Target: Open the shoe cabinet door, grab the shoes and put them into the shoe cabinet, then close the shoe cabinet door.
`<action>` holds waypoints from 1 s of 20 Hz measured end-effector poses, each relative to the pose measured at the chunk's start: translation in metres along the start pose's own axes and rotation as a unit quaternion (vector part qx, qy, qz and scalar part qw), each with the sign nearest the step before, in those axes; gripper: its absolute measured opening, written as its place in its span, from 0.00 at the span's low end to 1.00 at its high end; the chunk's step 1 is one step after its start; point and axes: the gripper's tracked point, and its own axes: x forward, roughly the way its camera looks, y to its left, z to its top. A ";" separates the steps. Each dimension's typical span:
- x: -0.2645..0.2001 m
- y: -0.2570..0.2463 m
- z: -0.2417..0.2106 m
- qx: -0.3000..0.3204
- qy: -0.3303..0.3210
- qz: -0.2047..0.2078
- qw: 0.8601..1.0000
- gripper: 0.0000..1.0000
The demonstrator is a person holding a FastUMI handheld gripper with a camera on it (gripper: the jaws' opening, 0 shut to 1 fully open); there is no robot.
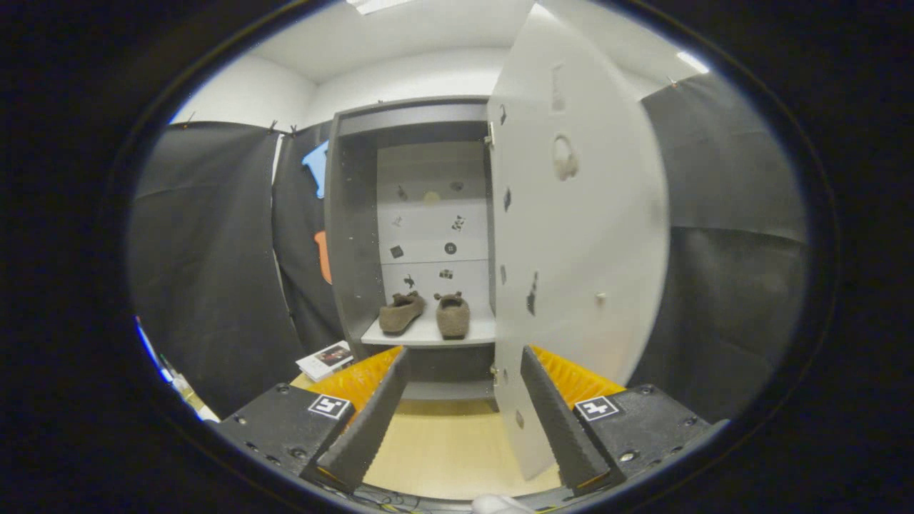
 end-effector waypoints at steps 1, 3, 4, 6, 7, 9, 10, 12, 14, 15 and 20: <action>-0.012 -0.015 0.003 -0.006 -0.002 -0.003 1.000 0.99; -0.035 -0.031 0.009 -0.002 -0.005 0.017 1.000 0.99; -0.044 -0.046 0.011 0.002 -0.008 0.017 1.000 0.98; -0.058 -0.078 0.022 -0.007 -0.025 0.012 1.000 0.98; -0.066 -0.095 0.024 -0.009 -0.030 0.008 0.999 0.98; -0.071 -0.122 0.025 -0.008 -0.031 0.007 0.999 0.99; -0.067 -0.139 0.023 -0.007 -0.031 0.003 1.000 0.99; -0.065 -0.170 0.019 -0.005 -0.028 -0.004 1.000 0.99; -0.038 -0.184 0.014 0.008 -0.024 -0.003 1.000 0.99; -0.031 -0.190 0.012 0.013 -0.020 -0.003 1.000 0.99; -0.004 -0.200 0.016 0.018 -0.025 0.017 0.999 0.99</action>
